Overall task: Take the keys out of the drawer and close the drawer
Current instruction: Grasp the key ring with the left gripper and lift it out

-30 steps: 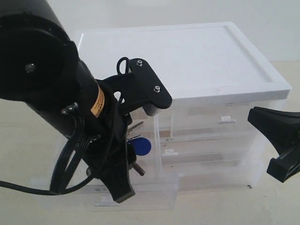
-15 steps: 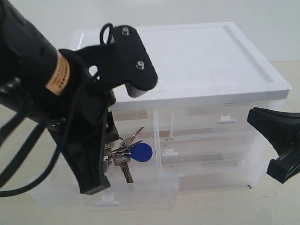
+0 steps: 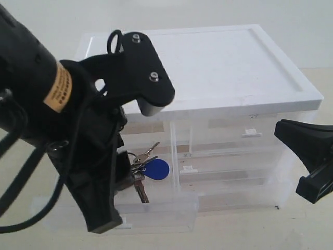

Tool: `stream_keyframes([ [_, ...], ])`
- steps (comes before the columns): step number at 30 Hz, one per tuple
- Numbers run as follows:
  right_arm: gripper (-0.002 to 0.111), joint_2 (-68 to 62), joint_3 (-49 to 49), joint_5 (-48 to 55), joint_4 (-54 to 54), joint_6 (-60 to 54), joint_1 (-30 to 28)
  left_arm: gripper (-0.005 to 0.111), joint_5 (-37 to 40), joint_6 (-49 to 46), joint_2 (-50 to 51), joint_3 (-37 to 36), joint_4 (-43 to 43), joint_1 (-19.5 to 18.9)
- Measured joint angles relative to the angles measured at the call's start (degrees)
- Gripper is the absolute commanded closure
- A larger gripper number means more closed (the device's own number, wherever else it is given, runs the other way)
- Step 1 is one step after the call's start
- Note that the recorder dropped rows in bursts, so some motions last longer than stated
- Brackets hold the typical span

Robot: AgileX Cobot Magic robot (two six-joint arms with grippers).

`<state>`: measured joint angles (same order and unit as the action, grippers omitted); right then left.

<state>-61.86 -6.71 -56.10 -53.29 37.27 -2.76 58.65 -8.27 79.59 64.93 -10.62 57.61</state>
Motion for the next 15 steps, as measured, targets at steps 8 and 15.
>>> stream_keyframes([
  [8,0.108,0.00,0.00,0.00,-0.37,0.25,0.00,0.036,0.15,11.55,6.00,0.10,-5.85,0.29],
  [15,0.108,0.00,0.00,0.00,-0.80,0.73,0.00,0.044,-0.63,14.20,8.83,0.96,-4.61,0.38],
])
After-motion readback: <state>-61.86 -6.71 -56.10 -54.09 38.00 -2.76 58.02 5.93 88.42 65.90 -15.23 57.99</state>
